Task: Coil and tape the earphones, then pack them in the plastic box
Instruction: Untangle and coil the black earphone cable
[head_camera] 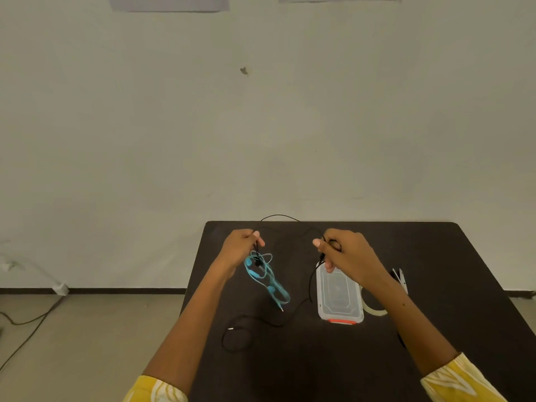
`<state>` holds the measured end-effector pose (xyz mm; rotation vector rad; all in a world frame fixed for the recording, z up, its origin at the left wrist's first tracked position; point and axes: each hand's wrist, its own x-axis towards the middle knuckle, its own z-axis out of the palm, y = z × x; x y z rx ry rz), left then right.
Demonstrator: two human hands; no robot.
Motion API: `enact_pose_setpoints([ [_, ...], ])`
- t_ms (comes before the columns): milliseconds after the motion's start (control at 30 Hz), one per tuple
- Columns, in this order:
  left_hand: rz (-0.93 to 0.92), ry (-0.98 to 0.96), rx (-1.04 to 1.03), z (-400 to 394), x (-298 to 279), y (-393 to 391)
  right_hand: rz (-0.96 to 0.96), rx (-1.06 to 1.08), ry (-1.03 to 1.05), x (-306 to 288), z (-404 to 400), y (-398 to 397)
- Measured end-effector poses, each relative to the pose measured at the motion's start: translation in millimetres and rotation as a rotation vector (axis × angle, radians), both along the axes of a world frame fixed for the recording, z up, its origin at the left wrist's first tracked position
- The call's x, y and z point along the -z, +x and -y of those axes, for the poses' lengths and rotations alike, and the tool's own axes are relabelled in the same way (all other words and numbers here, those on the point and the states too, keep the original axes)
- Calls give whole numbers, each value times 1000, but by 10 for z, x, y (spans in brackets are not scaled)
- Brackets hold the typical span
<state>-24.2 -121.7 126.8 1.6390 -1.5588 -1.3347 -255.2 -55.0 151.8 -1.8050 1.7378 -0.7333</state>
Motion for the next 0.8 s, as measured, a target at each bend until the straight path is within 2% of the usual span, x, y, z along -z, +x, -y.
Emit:
enact_pose_setpoints([
  [67, -11, -26, -39, -14, 13, -17, -6, 3, 14, 7, -1, 5],
  [200, -231, 96, -120, -23, -1, -13, -12, 7, 36, 23, -16, 17],
  [367, -283, 243, -68, 3, -32, 35, -2, 4, 69, 31, -33, 40],
  [433, -207, 229, -42, 3, -13, 42, -4, 0, 74, 27, -35, 47],
  [600, -19, -100, -22, -7, 24, 28, -6, 5, 77, 15, -40, 57],
  [800, 421, -529, 70, 32, -11, -12, -20, 7, 89, -6, -59, 76],
])
